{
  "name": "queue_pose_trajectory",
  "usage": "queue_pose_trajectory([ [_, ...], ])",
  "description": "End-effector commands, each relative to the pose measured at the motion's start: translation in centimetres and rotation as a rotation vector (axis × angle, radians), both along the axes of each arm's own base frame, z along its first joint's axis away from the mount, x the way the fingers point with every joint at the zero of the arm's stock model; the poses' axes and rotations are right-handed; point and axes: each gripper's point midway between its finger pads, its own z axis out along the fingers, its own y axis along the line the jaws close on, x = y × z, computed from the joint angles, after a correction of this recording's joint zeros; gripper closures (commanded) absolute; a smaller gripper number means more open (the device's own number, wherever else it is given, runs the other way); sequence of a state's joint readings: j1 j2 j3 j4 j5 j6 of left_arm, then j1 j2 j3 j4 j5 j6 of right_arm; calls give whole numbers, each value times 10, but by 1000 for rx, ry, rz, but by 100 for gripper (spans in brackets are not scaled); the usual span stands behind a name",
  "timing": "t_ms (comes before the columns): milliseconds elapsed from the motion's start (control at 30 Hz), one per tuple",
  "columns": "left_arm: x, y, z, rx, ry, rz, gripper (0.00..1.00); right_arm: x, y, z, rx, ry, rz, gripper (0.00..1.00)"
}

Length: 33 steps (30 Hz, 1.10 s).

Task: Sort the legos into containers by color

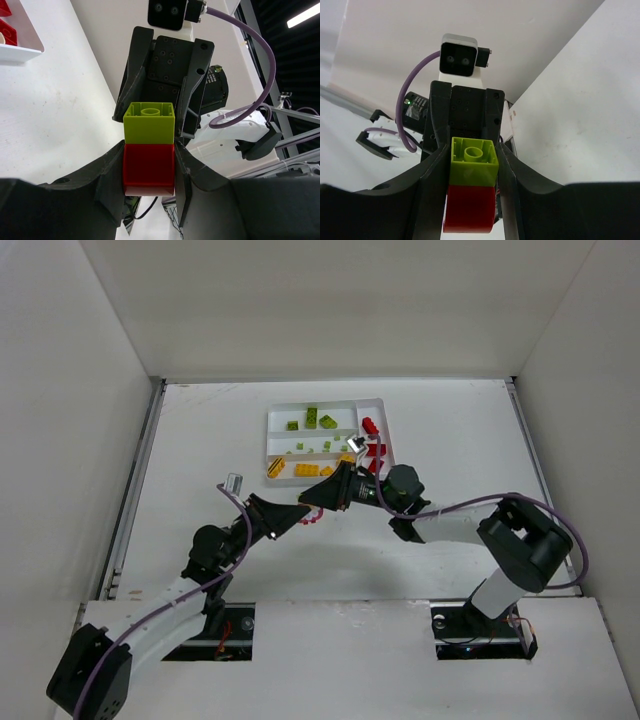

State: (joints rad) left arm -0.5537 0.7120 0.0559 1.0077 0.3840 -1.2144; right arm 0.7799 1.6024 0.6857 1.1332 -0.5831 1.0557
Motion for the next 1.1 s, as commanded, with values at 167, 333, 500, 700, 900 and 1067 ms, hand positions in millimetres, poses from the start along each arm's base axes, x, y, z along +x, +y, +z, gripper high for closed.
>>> queue_pose_trajectory([
  [167, -11, -7, -14, 34, -27, -47, 75, 21, 7, 21, 68, -12, -41, 64],
  [333, -14, -7, -23, 62, -28, -55, 76, 38, 12, 14, 45, 10, -62, 65],
  [500, -18, -10, -37, 113, -22, -77, 77, 53, 11, 9, 33, 23, -82, 65],
  [700, -18, -9, -55, 160, 2, -76, 78, 72, -1, 6, 23, 36, -120, 66],
  [900, -21, -9, -61, 184, 5, -89, 78, 96, -13, 1, 6, 68, -152, 67],
  [1067, -18, -5, -62, 185, 6, -72, 78, 112, -16, 2, -3, 45, -186, 67],
])
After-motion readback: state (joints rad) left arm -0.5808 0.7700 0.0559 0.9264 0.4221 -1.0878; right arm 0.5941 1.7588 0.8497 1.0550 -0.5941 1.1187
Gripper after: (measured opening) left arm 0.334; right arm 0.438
